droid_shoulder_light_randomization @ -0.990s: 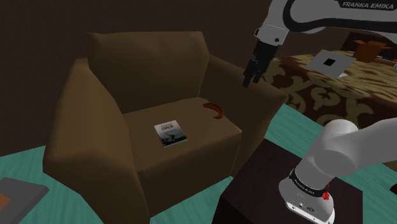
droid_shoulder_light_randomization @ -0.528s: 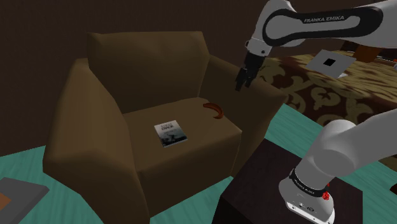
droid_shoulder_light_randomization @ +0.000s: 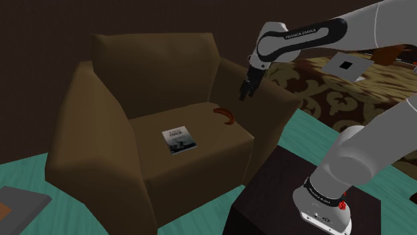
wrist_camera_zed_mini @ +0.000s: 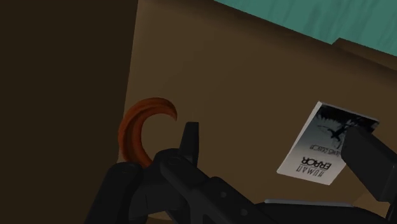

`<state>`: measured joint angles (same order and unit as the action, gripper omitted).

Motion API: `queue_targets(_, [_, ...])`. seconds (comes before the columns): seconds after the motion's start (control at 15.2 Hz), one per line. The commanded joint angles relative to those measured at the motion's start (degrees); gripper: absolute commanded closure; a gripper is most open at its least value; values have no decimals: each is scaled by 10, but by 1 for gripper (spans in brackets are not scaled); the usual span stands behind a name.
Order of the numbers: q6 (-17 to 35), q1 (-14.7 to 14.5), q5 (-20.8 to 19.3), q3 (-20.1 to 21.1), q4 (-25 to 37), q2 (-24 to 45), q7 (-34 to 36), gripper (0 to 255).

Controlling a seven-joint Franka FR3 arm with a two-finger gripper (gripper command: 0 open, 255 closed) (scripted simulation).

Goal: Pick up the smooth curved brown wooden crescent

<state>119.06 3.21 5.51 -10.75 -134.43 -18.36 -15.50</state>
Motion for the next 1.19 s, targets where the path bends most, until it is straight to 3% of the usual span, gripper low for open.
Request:
queue_targets(0.0, [26,0,8,-12,16,44,-23,0])
queue_targets(0.59, [98,13,72,-45,118,241,-131,0])
queue_targets(1.12, [116,54,133,-37,261,422,-208,0])
